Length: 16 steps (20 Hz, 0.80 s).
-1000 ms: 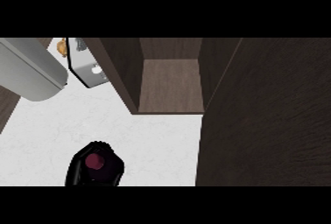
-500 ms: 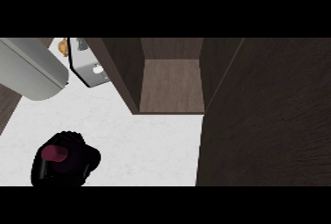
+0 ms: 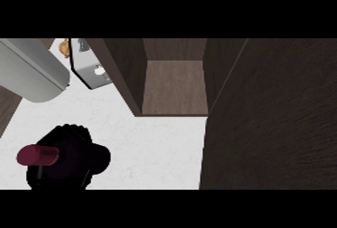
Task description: Pick up the wine, place it into the cabinet and close the cabinet
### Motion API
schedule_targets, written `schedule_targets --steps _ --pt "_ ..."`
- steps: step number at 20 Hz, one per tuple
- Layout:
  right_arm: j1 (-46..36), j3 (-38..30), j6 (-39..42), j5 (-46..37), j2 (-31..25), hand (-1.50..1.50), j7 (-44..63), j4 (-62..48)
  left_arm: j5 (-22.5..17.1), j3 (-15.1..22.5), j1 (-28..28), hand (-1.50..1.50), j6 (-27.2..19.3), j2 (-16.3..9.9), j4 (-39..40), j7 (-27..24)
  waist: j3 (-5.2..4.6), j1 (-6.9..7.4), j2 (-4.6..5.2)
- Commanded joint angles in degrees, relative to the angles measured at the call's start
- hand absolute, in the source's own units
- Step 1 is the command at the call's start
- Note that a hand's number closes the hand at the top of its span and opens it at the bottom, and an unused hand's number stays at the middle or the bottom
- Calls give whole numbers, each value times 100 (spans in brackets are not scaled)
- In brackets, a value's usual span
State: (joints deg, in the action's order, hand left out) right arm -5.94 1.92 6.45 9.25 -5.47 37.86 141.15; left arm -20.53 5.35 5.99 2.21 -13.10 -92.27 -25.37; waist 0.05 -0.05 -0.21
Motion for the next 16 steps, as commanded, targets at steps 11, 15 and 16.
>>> schedule_targets --steps 11,15,16 --pt "-155 -160 -174 549 -23 -150 582 730 663 1005 -872 150 -1128 535 -1768 2516 -4 -23 4" --pt "319 -329 194 641 -46 -150 91 504 1158 1567 -861 150 -1475 1038 -1874 2513 -2 -22 10" --pt "694 -331 339 790 -33 -150 7 801 1058 1377 -1279 150 -1434 1149 -1429 2386 0 -77 11"
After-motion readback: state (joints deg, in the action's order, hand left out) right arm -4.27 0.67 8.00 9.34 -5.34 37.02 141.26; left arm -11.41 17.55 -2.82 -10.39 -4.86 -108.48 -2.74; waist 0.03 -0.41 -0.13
